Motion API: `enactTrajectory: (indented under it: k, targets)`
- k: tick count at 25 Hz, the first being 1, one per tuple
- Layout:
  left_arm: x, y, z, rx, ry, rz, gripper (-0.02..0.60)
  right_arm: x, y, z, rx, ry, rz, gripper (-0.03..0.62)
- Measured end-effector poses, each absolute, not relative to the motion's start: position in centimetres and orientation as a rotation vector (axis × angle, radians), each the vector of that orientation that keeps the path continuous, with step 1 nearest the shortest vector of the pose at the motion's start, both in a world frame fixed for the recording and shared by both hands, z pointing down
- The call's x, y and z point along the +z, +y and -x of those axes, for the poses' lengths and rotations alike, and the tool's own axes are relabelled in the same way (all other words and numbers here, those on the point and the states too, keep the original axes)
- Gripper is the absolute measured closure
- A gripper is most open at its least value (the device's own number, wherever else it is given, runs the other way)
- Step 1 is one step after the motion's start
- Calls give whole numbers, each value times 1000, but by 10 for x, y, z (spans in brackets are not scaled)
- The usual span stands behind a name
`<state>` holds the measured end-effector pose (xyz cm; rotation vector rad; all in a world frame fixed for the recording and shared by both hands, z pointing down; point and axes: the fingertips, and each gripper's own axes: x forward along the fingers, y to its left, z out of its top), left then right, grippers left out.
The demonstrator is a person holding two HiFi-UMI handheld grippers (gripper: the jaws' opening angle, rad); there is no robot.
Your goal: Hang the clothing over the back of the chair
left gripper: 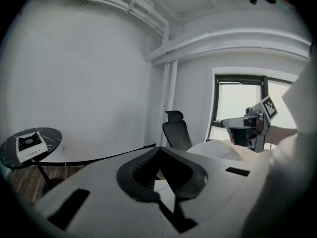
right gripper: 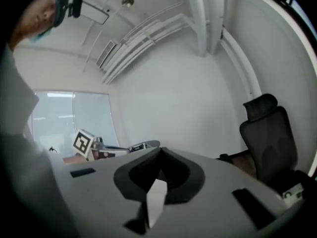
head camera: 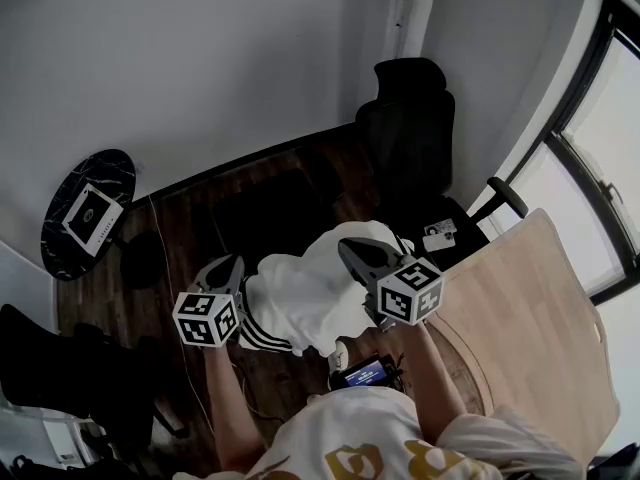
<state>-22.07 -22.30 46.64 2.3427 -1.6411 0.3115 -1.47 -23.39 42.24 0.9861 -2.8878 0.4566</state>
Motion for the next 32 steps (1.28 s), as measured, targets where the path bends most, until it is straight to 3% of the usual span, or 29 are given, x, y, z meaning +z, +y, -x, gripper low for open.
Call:
enactTrajectory:
  k: [7,32]
  targets:
    - [447,-183,195,-69,-1490,-2364,560,428,-194,21,194,-2760,-1082,582]
    - [451,-91,149,-29,-1533,-2511,560,446,-85,-2,160,-2661,-1251,582]
